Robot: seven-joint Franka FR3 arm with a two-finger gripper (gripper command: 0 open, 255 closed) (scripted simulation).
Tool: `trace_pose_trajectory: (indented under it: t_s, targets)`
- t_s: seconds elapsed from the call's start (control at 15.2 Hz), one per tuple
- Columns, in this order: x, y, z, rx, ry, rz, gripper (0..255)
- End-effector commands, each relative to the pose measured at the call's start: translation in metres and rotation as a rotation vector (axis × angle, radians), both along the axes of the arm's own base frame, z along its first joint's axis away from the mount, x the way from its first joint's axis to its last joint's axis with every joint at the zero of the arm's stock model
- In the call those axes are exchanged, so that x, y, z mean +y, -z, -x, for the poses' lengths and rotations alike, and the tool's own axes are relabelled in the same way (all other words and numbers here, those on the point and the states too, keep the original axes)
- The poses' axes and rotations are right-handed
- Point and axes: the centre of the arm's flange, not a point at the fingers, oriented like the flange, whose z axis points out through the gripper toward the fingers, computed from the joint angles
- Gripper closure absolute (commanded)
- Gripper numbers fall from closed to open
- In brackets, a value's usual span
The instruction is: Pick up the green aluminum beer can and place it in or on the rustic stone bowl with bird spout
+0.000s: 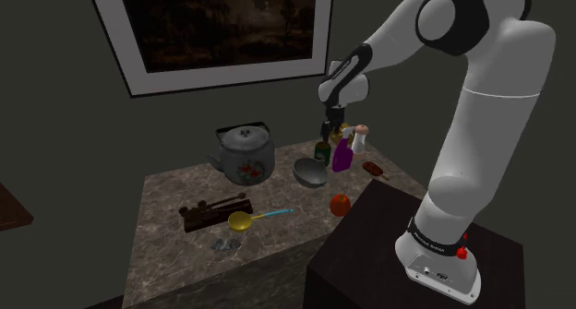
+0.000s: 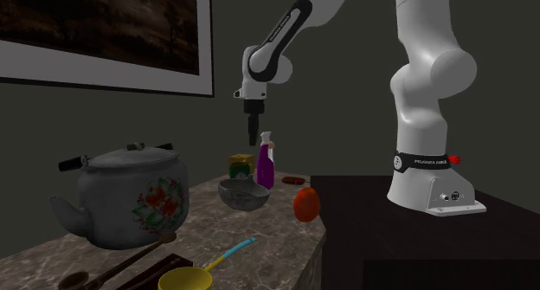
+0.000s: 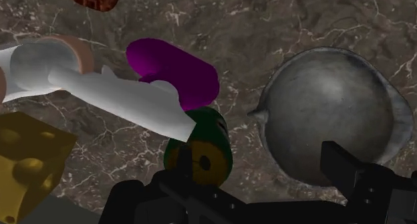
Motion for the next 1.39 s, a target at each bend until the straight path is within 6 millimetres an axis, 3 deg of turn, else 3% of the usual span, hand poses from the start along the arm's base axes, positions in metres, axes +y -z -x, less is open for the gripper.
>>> trace_pose_trajectory:
  t_s: [0.0,0.33,0.79,1.32]
  targets:
    - [-0.015,0.018,-0.011,0.0,-0.002,-0.005,0]
    - [-0.049,0.065,-0.036,0.002,-0.004,-0.017,0]
    - [-0.049,0.102,-0.037,0.002,-0.004,-0.017,0]
    - [-0.049,0.105,-0.037,0.002,-0.004,-0.017,0]
